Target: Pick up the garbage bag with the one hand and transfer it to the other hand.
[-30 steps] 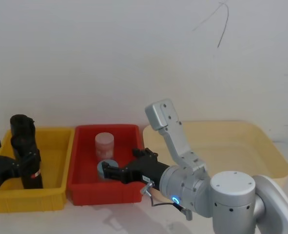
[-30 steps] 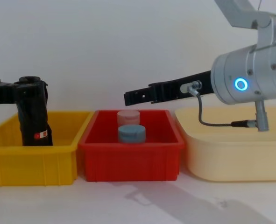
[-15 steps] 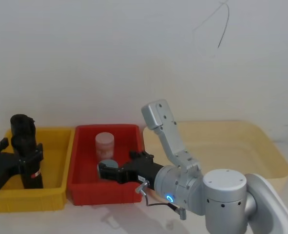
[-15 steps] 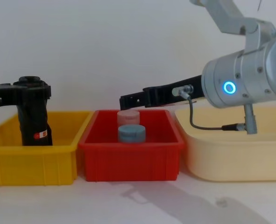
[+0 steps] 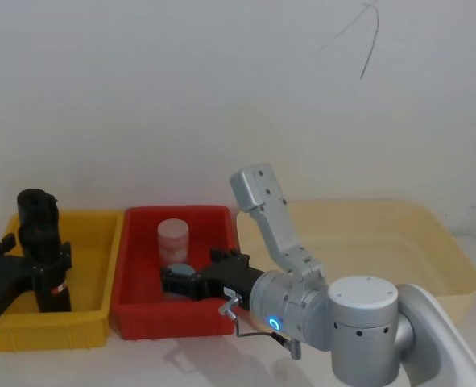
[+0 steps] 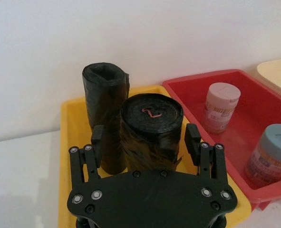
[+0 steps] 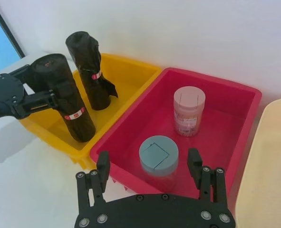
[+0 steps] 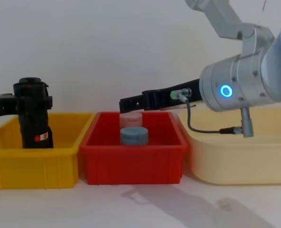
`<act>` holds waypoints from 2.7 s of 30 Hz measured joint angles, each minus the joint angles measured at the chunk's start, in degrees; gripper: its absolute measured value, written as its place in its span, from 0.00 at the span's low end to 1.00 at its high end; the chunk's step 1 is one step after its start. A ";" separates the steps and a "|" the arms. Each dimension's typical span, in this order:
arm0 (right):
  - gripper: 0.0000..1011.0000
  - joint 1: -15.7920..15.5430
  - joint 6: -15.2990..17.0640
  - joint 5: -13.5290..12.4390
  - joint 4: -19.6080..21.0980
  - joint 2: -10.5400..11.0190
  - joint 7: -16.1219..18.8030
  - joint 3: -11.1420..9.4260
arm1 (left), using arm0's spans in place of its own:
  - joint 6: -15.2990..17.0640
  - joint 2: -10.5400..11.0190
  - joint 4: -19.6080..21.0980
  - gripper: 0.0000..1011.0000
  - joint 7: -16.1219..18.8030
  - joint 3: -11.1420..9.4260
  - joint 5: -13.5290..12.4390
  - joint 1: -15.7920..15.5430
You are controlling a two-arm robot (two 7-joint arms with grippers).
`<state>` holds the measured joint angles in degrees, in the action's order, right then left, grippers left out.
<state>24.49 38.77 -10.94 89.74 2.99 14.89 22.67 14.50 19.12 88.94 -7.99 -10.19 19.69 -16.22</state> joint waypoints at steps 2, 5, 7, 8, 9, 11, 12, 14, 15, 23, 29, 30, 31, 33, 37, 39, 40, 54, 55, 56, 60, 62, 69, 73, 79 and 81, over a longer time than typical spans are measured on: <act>0.99 0.28 -0.19 -0.06 -0.47 -0.21 -0.04 -0.01 | 0.08 -0.05 -0.40 0.99 -0.06 -0.06 -0.17 -0.25; 0.99 0.55 -0.38 -0.11 -0.97 -0.44 -0.12 0.03 | 0.12 -0.11 -0.71 0.99 -0.10 -0.10 -0.32 -0.44; 0.99 0.88 -0.56 -0.17 -1.55 -0.71 -0.24 0.11 | 0.16 -0.16 -0.95 0.99 -0.14 -0.13 -0.42 -0.60; 0.99 1.10 -0.66 -0.19 -1.93 -0.90 -0.29 0.18 | 0.19 -0.18 -1.10 0.99 -0.17 -0.15 -0.49 -0.69; 0.99 1.10 -0.66 -0.19 -1.93 -0.90 -0.29 0.18 | 0.20 -0.19 -1.17 0.99 -0.18 -0.16 -0.52 -0.73; 0.99 1.55 -0.94 -0.21 -2.79 -1.28 -0.39 0.37 | 0.23 -0.22 -1.36 0.99 -0.22 -0.19 -0.60 -0.85; 0.99 1.66 -1.00 -0.20 -3.03 -1.38 -0.40 0.41 | 0.24 -0.23 -1.43 0.99 -0.23 -0.20 -0.62 -0.88; 0.99 1.87 -1.14 -0.20 -3.54 -1.56 -0.45 0.51 | 0.26 -0.25 -1.57 0.99 -0.25 -0.22 -0.69 -0.97; 0.99 2.06 -1.28 -0.18 -4.07 -1.73 -0.49 0.58 | 0.26 -0.24 -1.62 0.99 -0.26 -0.22 -0.70 -0.99; 0.99 3.16 -1.98 0.12 -6.82 -2.62 -0.72 0.82 | 0.31 -0.29 -1.94 0.99 -0.30 -0.27 -0.83 -1.18; 0.99 4.05 -2.79 0.49 -9.18 -3.38 -0.92 0.80 | 0.34 -0.32 -2.07 0.99 -0.33 -0.30 -0.88 -1.26; 0.99 4.15 -2.96 0.55 -9.43 -3.46 -0.96 0.79 | 0.34 -0.33 -2.08 0.99 -0.34 -0.30 -0.88 -1.27; 0.99 4.40 -3.32 0.65 -10.07 -3.63 -1.03 0.76 | 0.34 -0.33 -2.10 0.99 -0.35 -0.30 -0.89 -1.28; 0.99 4.74 -3.79 0.83 -11.03 -3.82 -1.08 0.72 | 0.34 -0.34 -2.13 0.99 -0.36 -0.30 -0.91 -1.29; 0.99 5.27 -4.90 1.25 -12.58 -3.96 -1.09 0.69 | 0.34 -0.34 -2.16 0.99 -0.36 -0.30 -0.94 -1.31; 0.99 5.40 -5.20 1.41 -13.03 -3.96 -1.09 0.71 | 0.34 -0.34 -2.17 0.99 -0.36 -0.30 -0.95 -1.32; 0.99 5.47 -5.36 1.49 -13.24 -3.96 -1.08 0.73 | 0.35 -0.34 -2.18 0.99 -0.36 -0.30 -0.95 -1.33; 0.99 5.82 -7.81 3.31 -15.95 -3.26 -0.59 1.23 | 0.34 -0.33 -2.26 0.99 -0.36 -0.30 -0.95 -1.38; 0.99 5.80 -7.87 3.40 -16.00 -3.23 -0.55 1.23 | 0.34 -0.34 -2.26 0.99 -0.36 -0.30 -0.96 -1.38; 0.99 5.78 -7.92 3.45 -16.08 -3.22 -0.51 1.23 | 0.34 -0.34 -2.26 0.99 -0.36 -0.30 -0.95 -1.38; 0.99 5.63 -7.98 3.63 -16.39 -3.22 -0.40 1.12 | 0.34 -0.33 -2.26 0.99 -0.36 -0.30 -0.95 -1.38; 0.99 5.58 -7.90 3.63 -16.44 -3.28 -0.37 1.02 | 0.34 -0.33 -2.26 0.99 -0.36 -0.30 -0.95 -1.38; 0.99 5.28 -6.79 3.39 -16.53 -3.84 -0.31 0.50 | 0.34 -0.33 -2.26 0.99 -0.35 -0.30 -0.95 -1.38; 0.99 5.12 -6.04 3.10 -16.56 -4.26 -0.37 0.28 | 0.34 -0.33 -2.26 0.99 -0.35 -0.30 -0.95 -1.38; 0.99 5.04 -5.67 2.93 -16.81 -4.77 -0.57 0.10 | 0.34 -0.33 -2.26 0.99 -0.35 -0.30 -0.95 -1.38; 0.99 5.03 -5.63 2.89 -16.98 -5.00 -0.71 0.03 | 0.34 -0.33 -2.26 0.99 -0.35 -0.30 -0.95 -1.38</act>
<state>29.52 33.14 -8.05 72.76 -2.01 14.17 22.70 14.84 18.78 86.69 -8.35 -10.49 18.75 -17.59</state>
